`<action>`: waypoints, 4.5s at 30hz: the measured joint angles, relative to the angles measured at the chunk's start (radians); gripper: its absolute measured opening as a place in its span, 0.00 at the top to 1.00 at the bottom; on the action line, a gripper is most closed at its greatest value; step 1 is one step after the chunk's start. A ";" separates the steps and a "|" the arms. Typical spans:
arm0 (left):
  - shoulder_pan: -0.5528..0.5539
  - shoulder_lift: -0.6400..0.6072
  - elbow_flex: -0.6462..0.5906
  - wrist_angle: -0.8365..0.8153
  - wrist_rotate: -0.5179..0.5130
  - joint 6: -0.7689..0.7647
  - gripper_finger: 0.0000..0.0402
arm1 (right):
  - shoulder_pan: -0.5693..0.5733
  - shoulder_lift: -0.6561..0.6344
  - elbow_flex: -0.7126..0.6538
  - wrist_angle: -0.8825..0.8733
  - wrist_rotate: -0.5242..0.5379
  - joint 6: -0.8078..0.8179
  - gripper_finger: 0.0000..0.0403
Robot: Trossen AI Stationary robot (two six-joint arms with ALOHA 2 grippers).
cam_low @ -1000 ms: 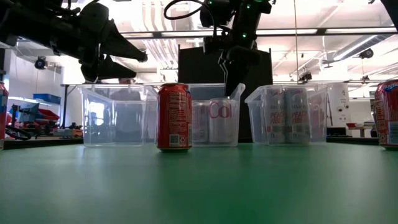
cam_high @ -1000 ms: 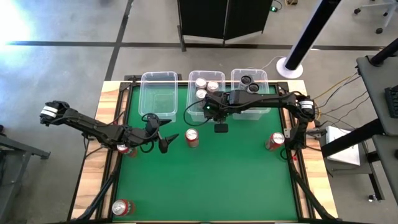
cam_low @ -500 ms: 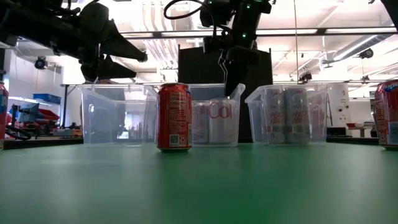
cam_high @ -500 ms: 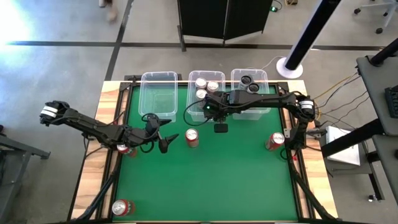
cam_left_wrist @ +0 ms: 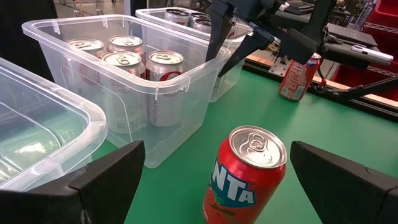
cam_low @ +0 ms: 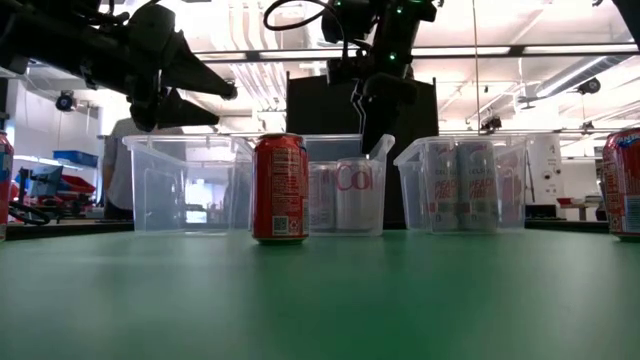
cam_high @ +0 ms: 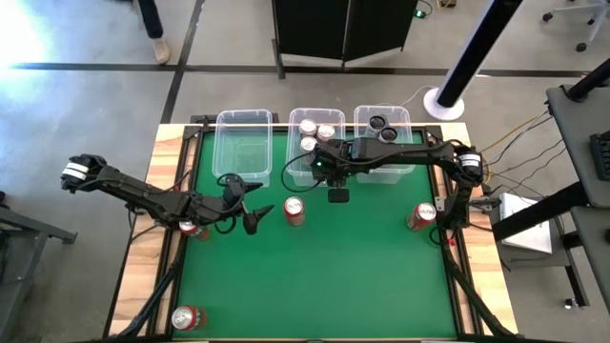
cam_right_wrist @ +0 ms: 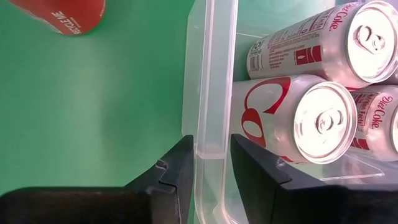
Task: Sort soda cans
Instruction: Adjust the middle transparent bin, then put the top left orange soda can into the left transparent bin
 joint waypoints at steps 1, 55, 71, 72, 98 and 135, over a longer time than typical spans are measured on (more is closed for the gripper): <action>0.000 0.000 0.000 0.000 0.000 0.000 0.04 | 0.000 0.000 0.000 0.000 0.000 0.000 0.74; -0.243 -0.002 0.494 -0.978 0.148 -0.264 0.04 | 0.552 -0.209 -0.049 0.161 0.233 0.442 0.12; -0.196 0.106 0.684 -1.526 0.113 -0.683 0.04 | 0.821 -0.045 -0.356 0.689 0.682 0.750 0.12; -0.176 0.114 0.715 -1.592 0.140 -0.694 0.04 | 0.817 -0.034 -0.357 0.711 0.696 0.744 0.12; -0.068 0.121 0.738 -1.880 0.474 -0.391 0.04 | 0.814 0.018 -0.365 0.782 0.752 0.635 0.12; -0.083 0.150 0.467 -1.857 0.683 -0.021 0.14 | 0.814 0.018 -0.367 0.766 0.697 0.737 0.12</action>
